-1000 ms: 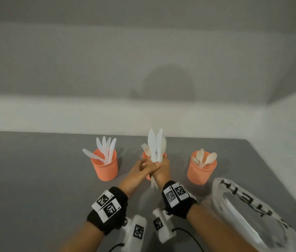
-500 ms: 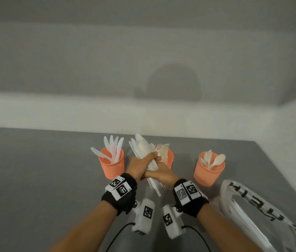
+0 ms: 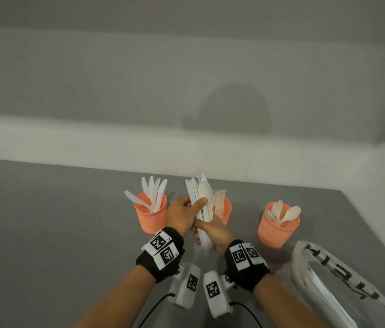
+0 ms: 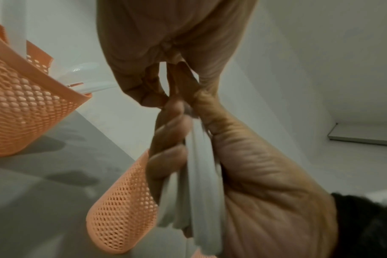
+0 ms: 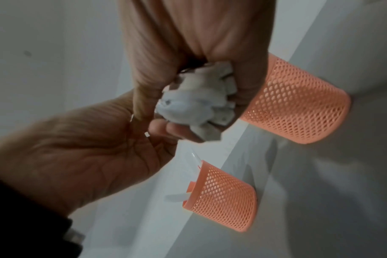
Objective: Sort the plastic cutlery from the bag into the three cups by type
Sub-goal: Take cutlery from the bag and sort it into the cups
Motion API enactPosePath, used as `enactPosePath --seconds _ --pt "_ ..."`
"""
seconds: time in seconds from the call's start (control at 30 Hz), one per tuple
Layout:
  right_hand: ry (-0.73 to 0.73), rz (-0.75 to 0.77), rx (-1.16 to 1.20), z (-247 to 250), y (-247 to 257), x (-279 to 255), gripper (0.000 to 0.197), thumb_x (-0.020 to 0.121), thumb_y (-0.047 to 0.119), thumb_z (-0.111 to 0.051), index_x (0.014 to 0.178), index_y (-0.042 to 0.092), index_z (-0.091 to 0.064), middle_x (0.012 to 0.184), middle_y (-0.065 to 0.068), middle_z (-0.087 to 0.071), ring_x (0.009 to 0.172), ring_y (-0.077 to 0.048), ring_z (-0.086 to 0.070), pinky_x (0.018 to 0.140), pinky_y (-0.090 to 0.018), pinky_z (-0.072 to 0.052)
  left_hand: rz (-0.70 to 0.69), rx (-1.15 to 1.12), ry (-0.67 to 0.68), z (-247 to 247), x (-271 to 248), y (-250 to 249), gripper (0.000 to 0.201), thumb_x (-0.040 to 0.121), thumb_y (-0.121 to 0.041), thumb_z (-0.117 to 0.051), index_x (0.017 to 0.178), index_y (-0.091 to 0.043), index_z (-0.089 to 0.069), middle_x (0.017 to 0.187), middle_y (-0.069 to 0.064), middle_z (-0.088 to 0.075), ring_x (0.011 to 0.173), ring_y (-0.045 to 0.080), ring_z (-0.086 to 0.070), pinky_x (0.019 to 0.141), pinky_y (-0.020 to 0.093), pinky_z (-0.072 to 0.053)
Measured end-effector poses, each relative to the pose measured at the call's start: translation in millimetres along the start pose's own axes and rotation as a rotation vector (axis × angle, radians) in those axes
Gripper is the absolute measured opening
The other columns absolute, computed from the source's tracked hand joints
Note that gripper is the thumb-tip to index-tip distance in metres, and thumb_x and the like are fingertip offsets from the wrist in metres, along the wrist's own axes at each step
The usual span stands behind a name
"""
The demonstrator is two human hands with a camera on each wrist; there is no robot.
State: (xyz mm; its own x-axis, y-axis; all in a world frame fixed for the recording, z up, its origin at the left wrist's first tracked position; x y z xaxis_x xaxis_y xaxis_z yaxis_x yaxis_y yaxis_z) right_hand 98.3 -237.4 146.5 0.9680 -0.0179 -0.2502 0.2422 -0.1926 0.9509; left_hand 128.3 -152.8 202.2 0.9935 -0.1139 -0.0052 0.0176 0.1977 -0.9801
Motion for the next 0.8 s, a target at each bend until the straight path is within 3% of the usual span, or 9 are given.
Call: enactPosePath --seconds 0.17,0.33,0.57,0.7,0.8 --pt "0.022 -0.059 0.035 3.8 -7.8 -2.7 0.004 0.085 0.011 -0.065 0.085 0.012 -0.061 0.061 -0.005 -0.056 0.045 -0.010 -0.054 0.042 -0.022 -0.044 0.020 0.013 -0.002 1.7 5.1 8.7 0.039 0.089 -0.018 -0.060 0.053 -0.014 -0.048 0.042 -0.009 -0.045 0.043 0.004 -0.043 0.054 0.022 -0.038" --pt "0.013 -0.051 0.006 8.3 -8.9 -6.5 0.005 0.084 0.014 -0.066 0.083 0.014 -0.061 0.061 -0.004 -0.057 0.045 -0.009 -0.054 0.043 -0.021 -0.045 0.072 0.086 0.042 -2.3 8.4 12.8 0.034 0.089 -0.017 -0.059 0.058 -0.012 -0.047 0.055 0.004 -0.047 0.053 0.016 -0.045 0.062 0.030 -0.042" --pt "-0.063 -0.030 -0.073 16.8 -10.0 -4.8 0.010 0.083 0.008 -0.067 0.085 0.010 -0.058 0.062 -0.008 -0.055 0.042 -0.009 -0.053 0.042 -0.021 -0.045 0.036 0.269 0.088 -11.8 3.6 5.4 0.032 0.093 -0.014 -0.050 0.061 -0.016 -0.043 0.058 -0.002 -0.046 0.054 0.007 -0.044 0.049 0.014 -0.035" --pt "-0.015 -0.015 -0.024 15.0 -8.6 -5.9 0.013 0.084 0.018 -0.067 0.094 0.015 -0.061 0.064 0.002 -0.062 0.050 -0.004 -0.058 0.049 -0.018 -0.046 0.106 0.201 0.042 -2.4 5.4 8.1 0.031 0.092 -0.008 -0.043 0.061 -0.013 -0.044 0.060 0.004 -0.050 0.057 0.015 -0.049 0.060 0.027 -0.045" --pt "-0.025 -0.091 0.038 16.2 -16.8 -6.7 0.017 0.087 0.029 -0.063 0.098 0.017 -0.061 0.060 0.006 -0.062 0.050 -0.004 -0.059 0.047 -0.019 -0.046 0.203 -0.043 -0.054 11.3 8.4 14.7 0.026 0.095 -0.013 -0.036 0.073 -0.013 -0.049 0.079 0.014 -0.063 0.074 0.029 -0.061 0.077 0.042 -0.054"
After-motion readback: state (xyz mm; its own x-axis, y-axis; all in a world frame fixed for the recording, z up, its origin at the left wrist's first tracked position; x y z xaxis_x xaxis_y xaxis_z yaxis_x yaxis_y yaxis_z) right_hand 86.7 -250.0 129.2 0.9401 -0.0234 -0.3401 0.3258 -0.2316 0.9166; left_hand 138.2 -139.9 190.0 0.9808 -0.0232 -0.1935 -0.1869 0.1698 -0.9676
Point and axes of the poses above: each hand's wrist, its own x-axis towards the middle knuckle, its own z-axis out of the back of the hand, y = z × x, the point moved 10 cm from there along x, towards the middle knuckle
